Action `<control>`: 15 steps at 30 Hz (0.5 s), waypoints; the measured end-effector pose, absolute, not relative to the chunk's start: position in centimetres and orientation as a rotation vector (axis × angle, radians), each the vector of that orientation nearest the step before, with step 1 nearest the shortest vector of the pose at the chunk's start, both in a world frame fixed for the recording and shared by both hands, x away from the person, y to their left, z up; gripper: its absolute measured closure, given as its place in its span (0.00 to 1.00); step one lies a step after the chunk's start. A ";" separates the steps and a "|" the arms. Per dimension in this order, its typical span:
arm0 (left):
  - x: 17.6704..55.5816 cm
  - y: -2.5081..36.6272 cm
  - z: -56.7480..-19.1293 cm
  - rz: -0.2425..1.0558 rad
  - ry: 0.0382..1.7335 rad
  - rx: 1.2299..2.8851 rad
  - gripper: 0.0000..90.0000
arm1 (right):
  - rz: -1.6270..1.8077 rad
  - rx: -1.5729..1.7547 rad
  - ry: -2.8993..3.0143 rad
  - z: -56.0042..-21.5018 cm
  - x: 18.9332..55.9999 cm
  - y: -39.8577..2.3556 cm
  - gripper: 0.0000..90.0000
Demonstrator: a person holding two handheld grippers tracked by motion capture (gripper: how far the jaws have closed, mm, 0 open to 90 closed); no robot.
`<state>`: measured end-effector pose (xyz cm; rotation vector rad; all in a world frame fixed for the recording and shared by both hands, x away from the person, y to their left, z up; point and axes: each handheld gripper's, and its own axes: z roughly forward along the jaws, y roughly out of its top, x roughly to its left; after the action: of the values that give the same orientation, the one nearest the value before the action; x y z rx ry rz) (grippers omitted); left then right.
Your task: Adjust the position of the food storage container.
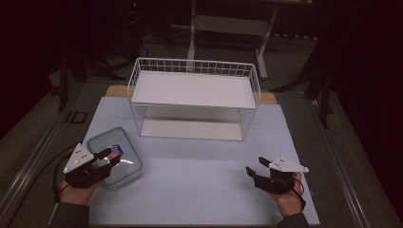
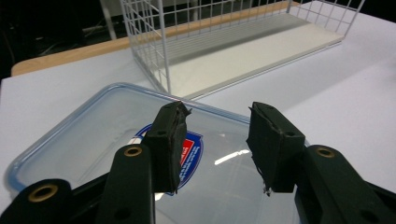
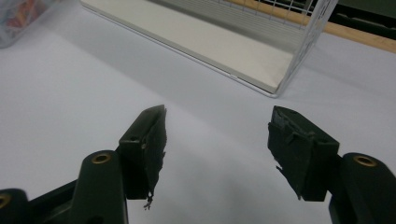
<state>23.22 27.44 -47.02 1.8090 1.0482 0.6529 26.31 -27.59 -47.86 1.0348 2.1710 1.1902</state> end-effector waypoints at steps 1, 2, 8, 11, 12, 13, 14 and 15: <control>23.3 27.4 -47.0 0.654 1.045 1.811 0.62 | 1.190 1.035 2.171 -47.9 26.3 -27.6 0.40; 23.3 27.3 -47.0 0.654 1.041 1.813 0.62 | 1.192 1.039 2.172 -47.9 26.3 -27.6 0.40; 23.4 27.9 -46.7 0.654 1.052 1.794 0.66 | 1.190 1.035 2.160 -47.7 26.1 -27.6 0.37; 23.6 28.5 -46.6 0.651 1.064 1.786 0.71 | 1.188 1.041 2.157 -47.8 26.1 -27.6 0.37; 23.7 29.0 -46.5 0.644 1.080 1.782 0.71 | 1.187 1.043 2.155 -47.8 26.1 -27.6 0.37; 23.7 29.3 -46.5 0.645 1.092 1.780 0.73 | 1.190 1.047 2.156 -47.9 26.2 -27.7 0.37; 23.5 29.8 -46.6 0.646 1.112 1.783 0.76 | 1.189 1.050 2.154 -47.9 26.2 -27.7 0.37; 23.5 29.8 -46.6 0.646 1.112 1.783 0.78 | 1.189 1.050 2.154 -47.9 26.2 -27.7 0.37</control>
<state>23.54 29.79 -46.65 1.7834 1.1125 0.6461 26.16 -27.75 -47.87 1.0497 2.1542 1.1892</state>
